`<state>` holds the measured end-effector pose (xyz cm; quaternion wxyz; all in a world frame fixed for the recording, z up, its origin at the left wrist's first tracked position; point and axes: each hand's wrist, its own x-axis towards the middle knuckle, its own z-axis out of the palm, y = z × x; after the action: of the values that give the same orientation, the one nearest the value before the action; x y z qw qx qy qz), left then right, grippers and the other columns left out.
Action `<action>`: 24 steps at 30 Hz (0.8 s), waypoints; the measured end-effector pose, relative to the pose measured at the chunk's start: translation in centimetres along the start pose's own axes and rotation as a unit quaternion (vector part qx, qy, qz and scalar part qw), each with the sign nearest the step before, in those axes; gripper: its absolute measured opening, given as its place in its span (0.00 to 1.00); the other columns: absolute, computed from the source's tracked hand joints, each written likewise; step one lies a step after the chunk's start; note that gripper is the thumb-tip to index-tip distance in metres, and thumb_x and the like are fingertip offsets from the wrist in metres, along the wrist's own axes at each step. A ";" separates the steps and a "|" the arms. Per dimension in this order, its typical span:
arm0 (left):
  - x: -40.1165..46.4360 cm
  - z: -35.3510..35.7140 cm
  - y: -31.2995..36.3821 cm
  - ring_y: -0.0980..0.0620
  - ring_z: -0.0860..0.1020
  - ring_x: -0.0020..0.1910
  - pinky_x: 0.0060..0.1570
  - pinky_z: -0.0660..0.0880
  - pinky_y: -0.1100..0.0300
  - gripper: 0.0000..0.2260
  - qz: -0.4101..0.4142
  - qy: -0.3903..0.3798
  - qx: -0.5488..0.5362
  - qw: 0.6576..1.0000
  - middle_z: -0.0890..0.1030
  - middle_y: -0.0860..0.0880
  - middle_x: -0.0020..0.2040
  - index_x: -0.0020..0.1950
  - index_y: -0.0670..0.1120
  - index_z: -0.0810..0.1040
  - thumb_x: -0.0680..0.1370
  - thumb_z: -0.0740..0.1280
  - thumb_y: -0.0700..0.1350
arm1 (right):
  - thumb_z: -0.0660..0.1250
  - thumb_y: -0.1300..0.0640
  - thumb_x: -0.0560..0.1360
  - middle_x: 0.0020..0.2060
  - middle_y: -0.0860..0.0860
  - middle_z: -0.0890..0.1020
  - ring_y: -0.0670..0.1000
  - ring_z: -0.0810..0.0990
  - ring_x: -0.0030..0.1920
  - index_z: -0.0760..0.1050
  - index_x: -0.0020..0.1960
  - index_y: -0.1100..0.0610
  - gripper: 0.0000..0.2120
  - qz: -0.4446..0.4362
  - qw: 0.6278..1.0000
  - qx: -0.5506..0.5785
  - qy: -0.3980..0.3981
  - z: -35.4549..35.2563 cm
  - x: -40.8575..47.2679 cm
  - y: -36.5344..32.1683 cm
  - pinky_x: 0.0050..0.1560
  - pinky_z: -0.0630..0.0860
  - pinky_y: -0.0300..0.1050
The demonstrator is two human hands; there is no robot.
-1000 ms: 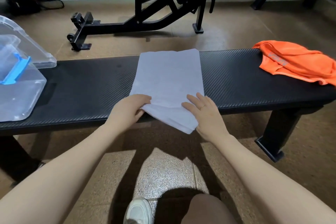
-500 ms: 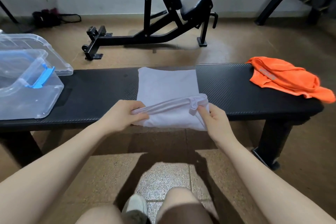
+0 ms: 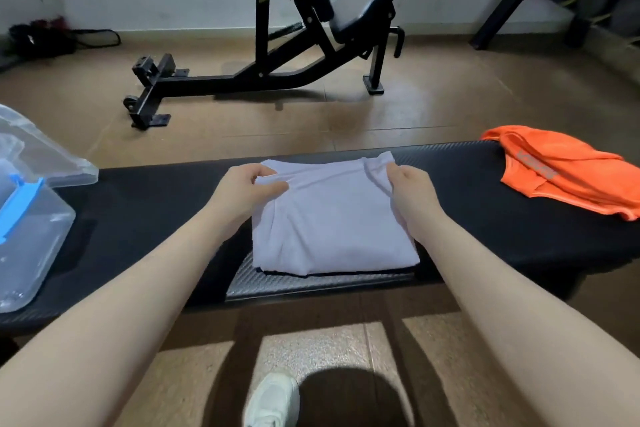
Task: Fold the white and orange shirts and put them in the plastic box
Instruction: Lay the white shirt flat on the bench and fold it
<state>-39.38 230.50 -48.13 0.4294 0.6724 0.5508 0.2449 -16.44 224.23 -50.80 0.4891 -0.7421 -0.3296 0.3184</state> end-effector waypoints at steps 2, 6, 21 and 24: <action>1.4 0.8 -0.8 0.53 0.73 0.32 0.35 0.68 0.59 0.10 -0.015 -0.005 0.033 0.999 0.78 0.48 0.36 0.48 0.44 0.76 0.73 0.67 0.50 | 0.59 0.46 0.75 0.28 0.49 0.63 0.51 0.62 0.30 0.58 0.31 0.54 0.19 -0.026 0.990 -0.136 -0.010 0.5 1.1 0.6 0.31 0.58 0.44; 2.2 1.9 -2.3 0.56 0.76 0.43 0.38 0.70 0.67 0.23 -0.001 -0.042 0.131 0.990 0.73 0.52 0.54 0.62 0.48 0.70 0.70 0.71 0.51 | 0.67 0.40 0.69 0.51 0.51 0.76 0.56 0.77 0.51 0.69 0.59 0.56 0.27 -0.011 0.939 -0.342 -0.019 0.9 1.8 1.6 0.45 0.71 0.47; 3.4 2.7 -3.1 0.44 0.73 0.58 0.56 0.68 0.55 0.13 0.144 0.106 0.219 0.959 0.76 0.43 0.58 0.61 0.41 0.73 0.77 0.62 0.39 | 0.58 0.55 0.77 0.46 0.56 0.74 0.58 0.73 0.50 0.71 0.48 0.57 0.07 -0.080 0.953 -0.291 0.040 0.9 3.9 0.7 0.49 0.68 0.48; 1.6 4.8 -1.7 0.42 0.68 0.69 0.67 0.63 0.49 0.14 0.293 0.069 0.273 0.914 0.72 0.41 0.67 0.62 0.39 0.74 0.79 0.59 0.43 | 0.59 0.57 0.78 0.66 0.59 0.71 0.59 0.67 0.67 0.68 0.66 0.62 0.18 -0.247 0.899 -0.361 0.010 1.6 0.5 0.0 0.68 0.62 0.50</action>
<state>-36.03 230.64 -52.28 0.0990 0.8759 0.4030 0.2461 -17.40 225.49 -51.39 0.2541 -0.7657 -0.5896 0.0389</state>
